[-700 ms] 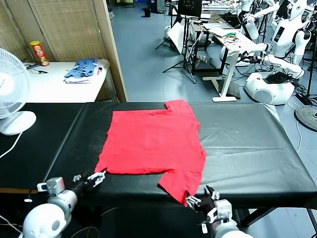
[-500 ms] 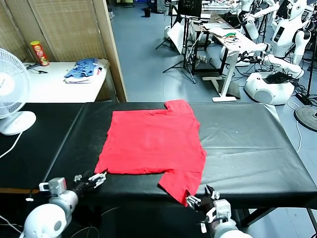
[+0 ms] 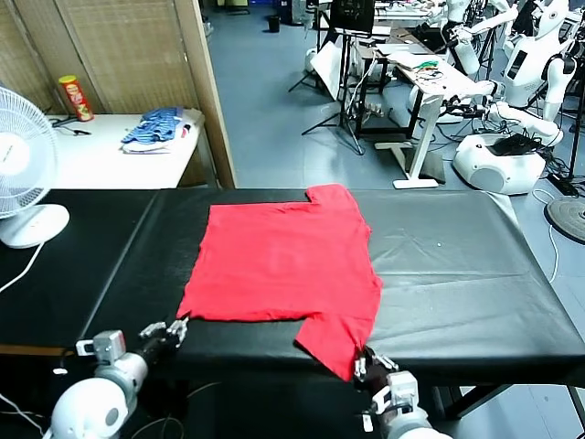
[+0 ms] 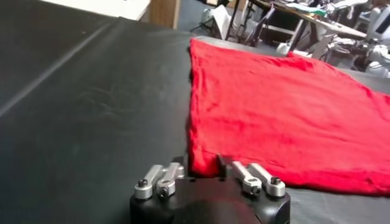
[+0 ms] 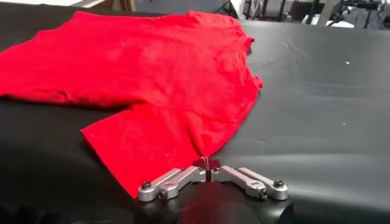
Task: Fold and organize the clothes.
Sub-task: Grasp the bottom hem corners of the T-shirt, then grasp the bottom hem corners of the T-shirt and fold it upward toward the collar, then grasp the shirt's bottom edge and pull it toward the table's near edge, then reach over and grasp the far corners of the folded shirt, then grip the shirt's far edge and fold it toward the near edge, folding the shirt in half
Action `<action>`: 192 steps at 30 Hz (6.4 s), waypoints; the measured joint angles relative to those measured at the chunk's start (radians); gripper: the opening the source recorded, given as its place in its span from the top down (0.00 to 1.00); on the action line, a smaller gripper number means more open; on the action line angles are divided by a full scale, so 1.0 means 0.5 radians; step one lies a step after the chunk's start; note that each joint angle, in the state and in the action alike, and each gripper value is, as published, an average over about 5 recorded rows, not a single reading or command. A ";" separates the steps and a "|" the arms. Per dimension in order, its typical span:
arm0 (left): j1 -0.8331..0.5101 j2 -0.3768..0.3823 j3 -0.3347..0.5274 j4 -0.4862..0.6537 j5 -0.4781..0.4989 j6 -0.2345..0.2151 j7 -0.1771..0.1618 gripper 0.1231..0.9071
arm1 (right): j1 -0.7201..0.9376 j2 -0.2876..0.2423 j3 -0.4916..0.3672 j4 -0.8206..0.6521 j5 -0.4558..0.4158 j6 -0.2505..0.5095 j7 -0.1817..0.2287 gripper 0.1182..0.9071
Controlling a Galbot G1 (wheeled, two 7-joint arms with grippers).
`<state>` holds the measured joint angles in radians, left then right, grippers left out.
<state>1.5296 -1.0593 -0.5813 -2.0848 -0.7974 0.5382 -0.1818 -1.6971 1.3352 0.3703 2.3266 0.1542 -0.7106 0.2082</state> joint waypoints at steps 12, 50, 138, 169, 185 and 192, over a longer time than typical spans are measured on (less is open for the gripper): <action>0.202 -0.067 -0.038 -0.332 -0.025 -0.081 -0.073 1.00 | 0.024 -0.125 0.336 0.037 0.344 0.251 -0.136 0.99; -0.695 -0.063 0.307 0.437 0.246 -0.200 -0.078 0.62 | 0.941 -0.438 0.074 -0.889 0.365 0.786 -0.528 0.31; -1.191 0.071 0.463 0.554 -0.164 0.282 -0.326 0.14 | 1.819 -0.417 -0.224 -1.451 0.613 0.376 -0.268 0.14; -1.718 -0.073 0.729 1.316 -0.214 0.394 -0.241 0.53 | 2.538 0.003 -0.466 -2.622 0.575 0.327 -0.347 0.42; -1.678 -0.090 0.670 1.197 -0.175 0.400 -0.200 1.00 | 2.442 -0.003 -0.368 -2.499 0.610 0.452 -0.378 0.99; -1.605 -0.037 0.615 1.048 -0.170 0.382 -0.224 1.00 | 2.207 -0.148 -0.290 -2.060 0.734 0.488 -0.439 0.99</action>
<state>0.7273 -1.0778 -0.2736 -1.5607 -0.8823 0.7294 -0.2936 -0.5934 1.2611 0.2255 1.2963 0.5212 -0.4665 -0.0115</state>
